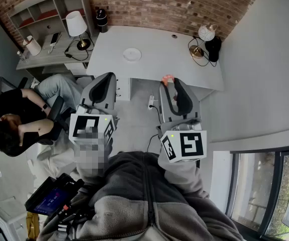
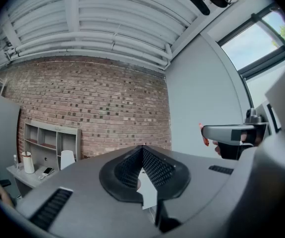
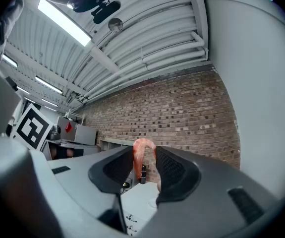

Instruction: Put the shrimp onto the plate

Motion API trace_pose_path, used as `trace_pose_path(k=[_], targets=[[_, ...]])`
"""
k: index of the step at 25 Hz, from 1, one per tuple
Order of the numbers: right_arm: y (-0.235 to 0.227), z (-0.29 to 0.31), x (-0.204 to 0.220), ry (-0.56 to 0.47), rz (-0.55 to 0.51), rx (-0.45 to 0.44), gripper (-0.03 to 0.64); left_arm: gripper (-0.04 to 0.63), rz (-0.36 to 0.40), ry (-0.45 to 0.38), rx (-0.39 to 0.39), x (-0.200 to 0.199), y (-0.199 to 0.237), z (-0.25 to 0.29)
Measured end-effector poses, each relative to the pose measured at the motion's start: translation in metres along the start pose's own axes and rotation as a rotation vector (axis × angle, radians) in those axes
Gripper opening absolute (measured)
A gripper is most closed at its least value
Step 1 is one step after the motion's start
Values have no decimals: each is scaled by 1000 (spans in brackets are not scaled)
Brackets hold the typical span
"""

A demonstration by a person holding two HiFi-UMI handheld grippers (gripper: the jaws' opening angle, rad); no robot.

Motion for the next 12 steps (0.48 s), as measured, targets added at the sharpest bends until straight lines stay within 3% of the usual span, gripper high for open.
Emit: trace_pose_path(k=[12], targets=[[3,0,-3,-4,-31,11,147,5,-1,13,2,1,-2,1]])
Point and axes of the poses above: the fingertips, and each gripper's own axes: z forward along the fingers, y to its left, x out of its underside, the point moved 9 cm from there along -z, backward along the fingers, and after that the axes turned 7 degrees about y, right-handed, at the moved point
